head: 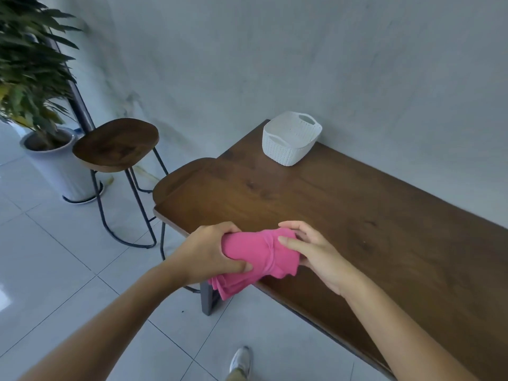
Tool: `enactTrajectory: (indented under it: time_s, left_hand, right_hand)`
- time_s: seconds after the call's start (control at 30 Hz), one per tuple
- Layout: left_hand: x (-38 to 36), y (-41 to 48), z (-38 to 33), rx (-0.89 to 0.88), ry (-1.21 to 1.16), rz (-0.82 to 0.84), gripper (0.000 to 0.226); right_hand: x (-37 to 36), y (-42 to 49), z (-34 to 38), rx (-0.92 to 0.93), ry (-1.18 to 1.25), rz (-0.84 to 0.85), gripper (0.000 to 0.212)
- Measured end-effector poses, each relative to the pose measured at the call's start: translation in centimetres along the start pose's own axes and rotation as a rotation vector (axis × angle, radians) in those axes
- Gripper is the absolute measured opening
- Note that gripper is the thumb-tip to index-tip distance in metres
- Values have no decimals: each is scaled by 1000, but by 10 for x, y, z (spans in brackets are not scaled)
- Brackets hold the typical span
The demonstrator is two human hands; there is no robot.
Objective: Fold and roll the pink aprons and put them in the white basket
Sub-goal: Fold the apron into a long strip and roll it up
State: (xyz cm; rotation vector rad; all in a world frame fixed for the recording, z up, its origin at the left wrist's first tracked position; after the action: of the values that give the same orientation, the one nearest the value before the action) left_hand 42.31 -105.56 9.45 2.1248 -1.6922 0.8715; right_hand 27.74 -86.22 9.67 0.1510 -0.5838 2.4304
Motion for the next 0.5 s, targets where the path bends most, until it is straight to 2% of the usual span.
enactTrajectory:
  time_s: [0.07, 0.13, 0.27, 0.37, 0.5]
  left_hand:
    - [3, 16, 6, 41, 12, -25, 66]
    - [8, 32, 12, 82, 20, -61, 67]
    - [20, 67, 15, 144, 54, -152, 69]
    - [32, 99, 10, 144, 62, -245, 74]
    - [48, 152, -11, 129, 47, -366, 73]
  right_hand:
    - [16, 20, -5, 23, -16, -68, 28]
    - [38, 45, -15, 41, -135, -197, 25]
    - [81, 95, -45, 61, -592, -410, 34]
    - [106, 128, -56, 105, -874, -439, 53]
    - [137, 164, -64, 65, -1062, -413, 67]
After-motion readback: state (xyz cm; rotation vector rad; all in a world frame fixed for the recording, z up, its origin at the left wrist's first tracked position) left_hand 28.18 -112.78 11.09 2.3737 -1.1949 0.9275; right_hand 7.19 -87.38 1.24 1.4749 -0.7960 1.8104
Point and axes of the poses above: each hand's wrist, its own y-axis towards the middle knuckle, its own x-axis out of the back of the hand, z = x × y, the point moved 3 cm from there along y, towards the middle knuckle, and after that the axes turned 4 degrees about -y, right-handed, at the moved point
